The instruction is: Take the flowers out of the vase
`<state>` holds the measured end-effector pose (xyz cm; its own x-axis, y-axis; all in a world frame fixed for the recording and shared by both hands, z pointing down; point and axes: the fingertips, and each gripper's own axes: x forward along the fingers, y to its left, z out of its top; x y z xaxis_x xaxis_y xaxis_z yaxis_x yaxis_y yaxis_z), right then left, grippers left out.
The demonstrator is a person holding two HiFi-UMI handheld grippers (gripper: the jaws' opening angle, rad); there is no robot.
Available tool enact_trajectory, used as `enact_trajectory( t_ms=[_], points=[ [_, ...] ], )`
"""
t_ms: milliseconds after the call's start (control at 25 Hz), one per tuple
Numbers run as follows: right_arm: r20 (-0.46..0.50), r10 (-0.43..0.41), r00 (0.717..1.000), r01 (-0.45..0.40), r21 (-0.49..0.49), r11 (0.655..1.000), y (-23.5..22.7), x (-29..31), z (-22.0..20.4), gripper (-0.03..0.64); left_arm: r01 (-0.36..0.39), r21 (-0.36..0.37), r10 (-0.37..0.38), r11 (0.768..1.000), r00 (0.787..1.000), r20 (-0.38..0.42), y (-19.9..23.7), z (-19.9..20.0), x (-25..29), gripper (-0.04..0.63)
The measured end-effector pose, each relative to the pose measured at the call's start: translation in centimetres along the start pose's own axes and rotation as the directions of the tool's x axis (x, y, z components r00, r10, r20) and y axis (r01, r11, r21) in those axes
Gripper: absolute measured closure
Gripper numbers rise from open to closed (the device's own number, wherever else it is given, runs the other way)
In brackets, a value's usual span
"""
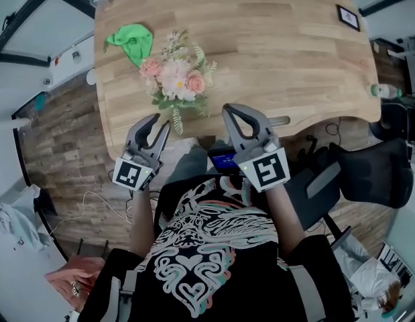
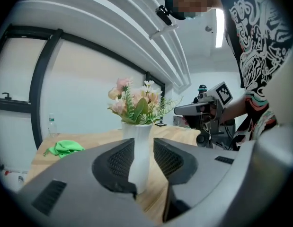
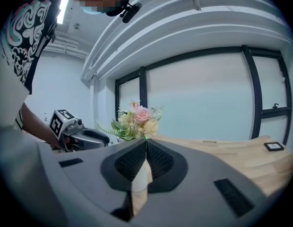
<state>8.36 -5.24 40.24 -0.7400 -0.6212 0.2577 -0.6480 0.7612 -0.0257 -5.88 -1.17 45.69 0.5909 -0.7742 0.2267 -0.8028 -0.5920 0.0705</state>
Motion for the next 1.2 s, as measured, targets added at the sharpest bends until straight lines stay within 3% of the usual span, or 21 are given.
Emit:
enact_trajectory(
  t_ms=[360, 600, 760, 1040, 1200],
  points=[
    [-0.034, -0.045, 0.998, 0.046, 0.014, 0.999, 0.6, 0.8, -0.3, 0.615, 0.085, 0.042, -0.082, 0.996, 0.994, -0.071, 1.8, -1.5, 3.3, 0.181],
    [-0.044, -0.064, 0.997, 0.066, 0.044, 0.997, 0.1, 1.6, -0.9, 0.615, 0.145, 0.057, -0.142, 0.988, 0.989, -0.044, 2.4, -1.0, 5.4, 0.179],
    [-0.048, -0.083, 0.995, 0.085, 0.056, 0.995, -0.5, 2.0, -1.0, 0.615, 0.18, 0.022, -0.18, 0.984, 0.984, -0.002, 1.8, 0.2, 6.4, 0.179],
    [-0.056, -0.09, 0.994, 0.094, 0.076, 0.993, -1.3, 2.8, -1.6, 0.615, 0.241, 0.052, -0.243, 0.969, 0.97, 0.025, 1.2, 0.4, 8.0, 0.179],
    [-0.007, -0.076, 0.997, 0.077, 0.11, 0.991, -1.1, 2.8, -0.6, 0.615, 0.255, 0.045, -0.257, 0.966, 0.965, 0.048, 0.6, 0.6, 8.3, 0.179]
  ],
)
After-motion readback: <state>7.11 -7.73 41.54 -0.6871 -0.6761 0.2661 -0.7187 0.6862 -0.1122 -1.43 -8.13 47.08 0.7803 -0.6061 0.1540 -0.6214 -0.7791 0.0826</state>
